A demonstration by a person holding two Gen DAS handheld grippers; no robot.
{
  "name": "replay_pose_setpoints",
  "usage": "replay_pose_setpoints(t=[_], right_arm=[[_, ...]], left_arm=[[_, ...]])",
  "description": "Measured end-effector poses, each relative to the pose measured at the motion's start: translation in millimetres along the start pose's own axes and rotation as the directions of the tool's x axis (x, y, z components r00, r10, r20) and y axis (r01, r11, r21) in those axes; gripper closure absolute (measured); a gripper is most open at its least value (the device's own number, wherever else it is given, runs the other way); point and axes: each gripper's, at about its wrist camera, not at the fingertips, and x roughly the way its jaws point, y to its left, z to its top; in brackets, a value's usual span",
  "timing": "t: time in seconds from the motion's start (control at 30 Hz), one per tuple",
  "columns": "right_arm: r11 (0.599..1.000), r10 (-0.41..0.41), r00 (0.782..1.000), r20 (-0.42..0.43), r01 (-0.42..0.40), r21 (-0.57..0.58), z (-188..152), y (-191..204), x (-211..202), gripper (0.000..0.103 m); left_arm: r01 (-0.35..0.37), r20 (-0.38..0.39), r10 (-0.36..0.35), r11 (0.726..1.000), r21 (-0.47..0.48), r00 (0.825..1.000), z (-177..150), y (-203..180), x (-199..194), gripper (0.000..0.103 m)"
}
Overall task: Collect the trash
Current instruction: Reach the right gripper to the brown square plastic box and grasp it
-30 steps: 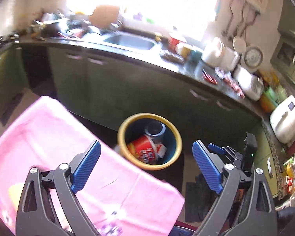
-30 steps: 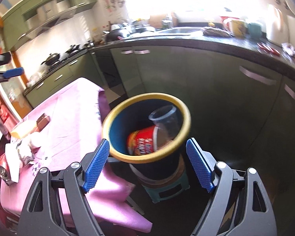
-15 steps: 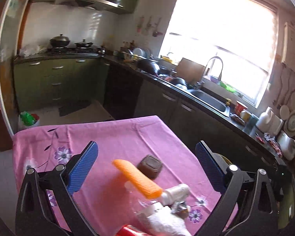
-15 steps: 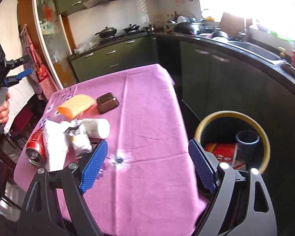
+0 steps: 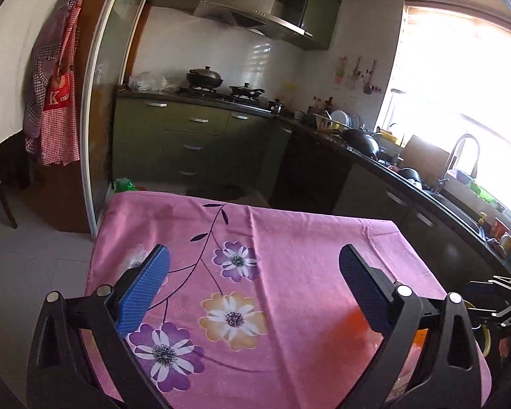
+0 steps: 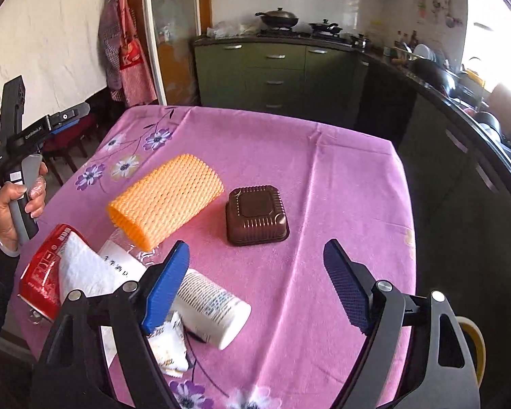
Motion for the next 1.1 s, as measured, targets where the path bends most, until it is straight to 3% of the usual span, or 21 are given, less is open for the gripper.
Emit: replay_pose_setpoints(t=[0.27, 0.47, 0.67, 0.73, 0.93, 1.1], right_arm=[[0.998, 0.037, 0.994, -0.106, -0.042, -0.044, 23, -5, 79, 0.024], [0.997, 0.056, 0.987, -0.148, -0.062, -0.037, 30, -8, 109, 0.026], [0.997, 0.061, 0.981, -0.183, -0.069, -0.038, 29, -9, 121, 0.032], [0.997, 0.062, 0.98, -0.19, -0.07, -0.038, 28, -7, 123, 0.042], [0.998, 0.064, 0.984, -0.169, -0.067, -0.017, 27, -14, 113, 0.044], [0.998, 0.05, 0.993, -0.106, -0.046, 0.038, 27, -33, 75, 0.044]], left_arm=[[-0.01, -0.032, 0.01, 1.0, -0.003, 0.999, -12, 4, 9, 0.008], [-0.002, -0.042, 0.003, 1.0, 0.023, 0.999, -15, 0, 10, 0.008], [0.007, -0.054, -0.005, 1.0, 0.027, 0.999, -18, -2, 12, 0.007], [0.007, -0.055, -0.005, 0.999, 0.032, 0.998, -18, -3, 12, 0.007], [-0.001, -0.059, 0.004, 0.999, 0.052, 0.998, -20, -6, 14, 0.007], [-0.012, -0.061, 0.016, 0.997, 0.074, 0.998, -21, -8, 15, 0.007]])
